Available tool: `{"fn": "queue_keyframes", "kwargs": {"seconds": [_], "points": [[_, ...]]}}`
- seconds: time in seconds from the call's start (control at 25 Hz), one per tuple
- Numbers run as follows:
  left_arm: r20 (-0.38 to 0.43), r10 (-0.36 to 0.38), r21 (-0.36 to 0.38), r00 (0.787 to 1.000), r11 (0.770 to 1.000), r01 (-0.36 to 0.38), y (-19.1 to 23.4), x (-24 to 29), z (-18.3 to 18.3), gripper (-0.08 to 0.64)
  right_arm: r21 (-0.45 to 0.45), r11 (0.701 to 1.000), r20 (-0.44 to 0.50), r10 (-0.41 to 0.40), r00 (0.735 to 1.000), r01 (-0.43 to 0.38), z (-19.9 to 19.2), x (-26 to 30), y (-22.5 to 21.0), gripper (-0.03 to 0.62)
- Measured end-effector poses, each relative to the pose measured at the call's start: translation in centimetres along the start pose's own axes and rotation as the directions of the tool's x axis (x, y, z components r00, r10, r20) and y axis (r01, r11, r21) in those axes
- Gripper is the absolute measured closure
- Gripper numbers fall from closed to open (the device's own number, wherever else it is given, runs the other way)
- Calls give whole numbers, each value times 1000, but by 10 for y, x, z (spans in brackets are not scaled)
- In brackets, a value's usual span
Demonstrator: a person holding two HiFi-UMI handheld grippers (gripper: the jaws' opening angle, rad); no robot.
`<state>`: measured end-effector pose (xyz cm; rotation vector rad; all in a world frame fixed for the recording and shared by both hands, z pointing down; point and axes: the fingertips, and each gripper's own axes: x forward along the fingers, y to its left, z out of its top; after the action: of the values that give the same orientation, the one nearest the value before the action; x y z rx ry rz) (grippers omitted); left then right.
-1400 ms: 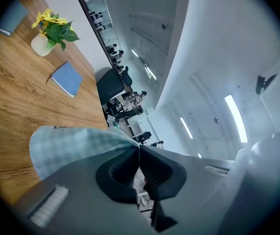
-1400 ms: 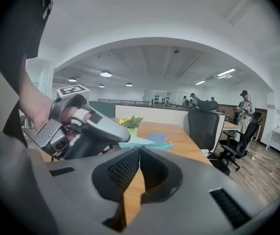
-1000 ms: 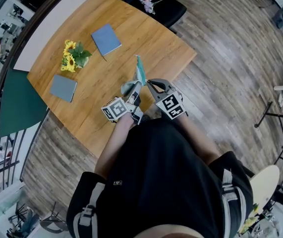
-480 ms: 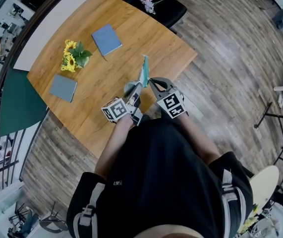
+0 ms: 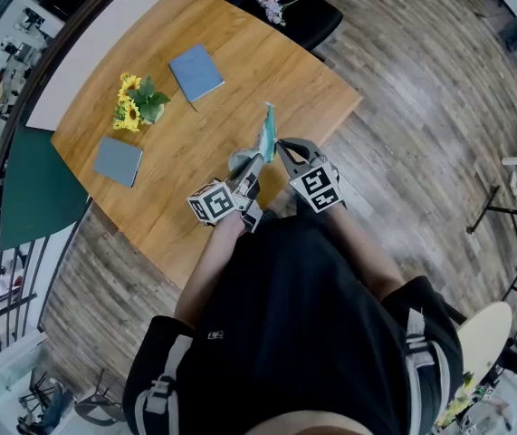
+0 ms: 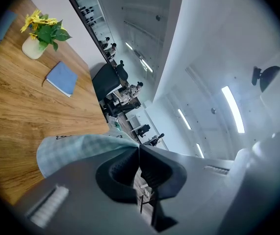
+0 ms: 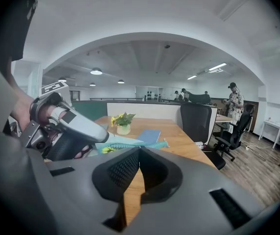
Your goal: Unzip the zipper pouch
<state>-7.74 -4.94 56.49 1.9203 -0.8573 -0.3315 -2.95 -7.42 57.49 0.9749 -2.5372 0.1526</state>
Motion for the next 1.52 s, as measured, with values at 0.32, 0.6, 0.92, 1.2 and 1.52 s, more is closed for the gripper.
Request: {"fn": "queue_keyframes", "kwargs": {"seconds": [0.32, 0.6, 0.92, 1.2, 1.52], "points": [[-13, -9, 11, 1000, 1000, 9, -1, -4, -2, 558, -29, 1000, -14, -10, 1000, 10, -2, 4, -1, 588], [-10, -22, 3, 1000, 1000, 22, -1, -10, -1, 558, -27, 1000, -13, -14, 1000, 14, 1, 7, -2, 588], [-2, -39, -20, 999, 999, 39, -3, -14, 1, 558, -17, 1000, -14, -22, 1000, 22, 3, 9, -4, 588], [-6, -45, -15, 999, 999, 45, -4, -19, -3, 558, -8, 1000, -13, -29, 999, 29, 1, 8, -3, 588], [-19, -45, 0, 999, 999, 45, -4, -25, -6, 557, 3, 999, -15, -35, 999, 35, -1, 9, -3, 588]]}}
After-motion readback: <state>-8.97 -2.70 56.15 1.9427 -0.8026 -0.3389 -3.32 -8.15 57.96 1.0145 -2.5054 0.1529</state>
